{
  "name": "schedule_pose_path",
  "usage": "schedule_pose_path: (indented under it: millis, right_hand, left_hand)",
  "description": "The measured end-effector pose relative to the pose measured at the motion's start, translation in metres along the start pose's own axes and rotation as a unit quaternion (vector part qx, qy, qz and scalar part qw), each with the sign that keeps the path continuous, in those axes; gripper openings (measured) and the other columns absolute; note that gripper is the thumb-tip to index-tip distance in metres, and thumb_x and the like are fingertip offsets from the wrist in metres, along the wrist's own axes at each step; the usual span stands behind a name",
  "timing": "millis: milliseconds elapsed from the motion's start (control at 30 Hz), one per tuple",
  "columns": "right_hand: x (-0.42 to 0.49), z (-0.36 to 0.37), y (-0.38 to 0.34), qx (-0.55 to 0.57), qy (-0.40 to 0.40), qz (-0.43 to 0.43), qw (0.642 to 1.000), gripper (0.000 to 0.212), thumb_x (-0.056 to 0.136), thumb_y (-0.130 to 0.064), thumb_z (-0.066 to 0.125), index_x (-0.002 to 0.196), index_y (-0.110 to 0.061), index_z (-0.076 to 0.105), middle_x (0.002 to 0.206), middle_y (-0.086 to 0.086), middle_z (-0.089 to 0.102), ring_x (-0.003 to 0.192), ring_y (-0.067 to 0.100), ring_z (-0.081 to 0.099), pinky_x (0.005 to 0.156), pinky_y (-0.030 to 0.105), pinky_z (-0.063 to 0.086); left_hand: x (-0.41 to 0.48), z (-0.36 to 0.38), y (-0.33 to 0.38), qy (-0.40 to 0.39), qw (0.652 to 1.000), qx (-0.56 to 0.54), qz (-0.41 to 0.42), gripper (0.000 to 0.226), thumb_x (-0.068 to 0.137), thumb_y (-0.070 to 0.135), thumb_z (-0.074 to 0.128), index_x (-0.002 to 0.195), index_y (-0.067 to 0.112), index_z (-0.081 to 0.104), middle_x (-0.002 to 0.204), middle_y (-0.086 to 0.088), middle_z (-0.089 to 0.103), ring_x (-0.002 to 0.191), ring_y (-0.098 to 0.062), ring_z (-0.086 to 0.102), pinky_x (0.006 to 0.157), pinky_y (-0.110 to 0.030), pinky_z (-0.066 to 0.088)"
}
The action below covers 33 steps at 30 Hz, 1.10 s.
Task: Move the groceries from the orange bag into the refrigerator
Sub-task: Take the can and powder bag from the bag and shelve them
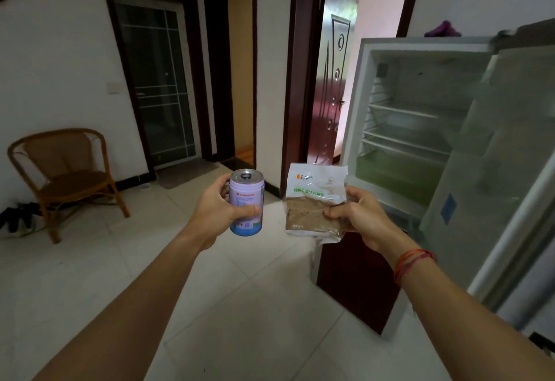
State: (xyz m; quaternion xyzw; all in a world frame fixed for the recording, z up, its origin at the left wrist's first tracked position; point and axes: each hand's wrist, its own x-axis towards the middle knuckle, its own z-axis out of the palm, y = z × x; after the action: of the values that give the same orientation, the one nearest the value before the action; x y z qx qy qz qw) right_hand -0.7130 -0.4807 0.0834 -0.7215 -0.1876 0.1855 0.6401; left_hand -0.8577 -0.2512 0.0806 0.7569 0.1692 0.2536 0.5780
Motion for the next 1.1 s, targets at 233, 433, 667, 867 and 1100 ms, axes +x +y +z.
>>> schedule_pose_path:
  millis: [233, 433, 667, 867, 1100]
  right_hand:
    - [0.097, -0.008, 0.001, -0.003, 0.018, 0.008, 1.000, 0.056, 0.074, 0.012, 0.070, 0.120, -0.018, 0.068, 0.110, 0.007, 0.075, 0.094, 0.030, 0.072, 0.084, 0.050, 0.058]
    - [0.173, -0.009, 0.002, 0.001, 0.057, 0.009, 0.998, 0.051, 0.075, 0.013, 0.071, 0.115, -0.018, 0.069, 0.100, 0.005, 0.075, 0.082, 0.021, 0.073, 0.059, 0.028, 0.056]
    - [0.264, -0.011, -0.009, -0.004, 0.124, 0.009, 0.992, 0.046, 0.076, 0.016, 0.068, 0.112, -0.014, 0.069, 0.102, 0.007, 0.075, 0.087, 0.024, 0.074, 0.081, 0.045, 0.061]
    - [0.318, -0.037, -0.016, -0.009, 0.190, 0.003, 0.982, 0.045, 0.075, 0.013, 0.070, 0.113, -0.011, 0.069, 0.104, 0.010, 0.076, 0.093, 0.028, 0.074, 0.078, 0.041, 0.061]
    - [0.351, -0.088, -0.019, -0.003, 0.270, 0.005, 0.963, 0.044, 0.075, 0.015, 0.070, 0.113, -0.009, 0.069, 0.108, 0.014, 0.075, 0.094, 0.030, 0.074, 0.087, 0.052, 0.058]
  left_hand:
    - [0.105, 0.018, -0.018, -0.024, 1.000, -0.005, 0.002, 0.066, 0.072, 0.000, 0.082, 0.126, 0.021, 0.050, 0.116, 0.000, 0.063, 0.106, -0.022, 0.062, 0.076, -0.027, 0.056]
    - [0.205, 0.030, -0.045, -0.066, 0.998, -0.009, 0.019, 0.064, 0.071, 0.001, 0.083, 0.124, 0.019, 0.052, 0.116, -0.001, 0.065, 0.106, -0.023, 0.063, 0.083, -0.032, 0.056]
    - [0.334, 0.046, -0.056, -0.148, 0.985, -0.068, 0.060, 0.046, 0.069, 0.013, 0.083, 0.103, 0.027, 0.055, 0.093, 0.015, 0.070, 0.087, -0.010, 0.069, 0.072, -0.020, 0.057]
    - [0.421, 0.083, -0.065, -0.194, 0.974, -0.089, 0.079, 0.059, 0.069, -0.008, 0.081, 0.110, 0.027, 0.060, 0.107, 0.003, 0.071, 0.096, -0.016, 0.070, 0.071, -0.024, 0.059]
    - [0.494, 0.161, -0.069, -0.255, 0.956, -0.129, 0.070, 0.062, 0.065, -0.011, 0.083, 0.110, 0.027, 0.064, 0.108, -0.003, 0.074, 0.099, -0.023, 0.071, 0.083, -0.044, 0.059]
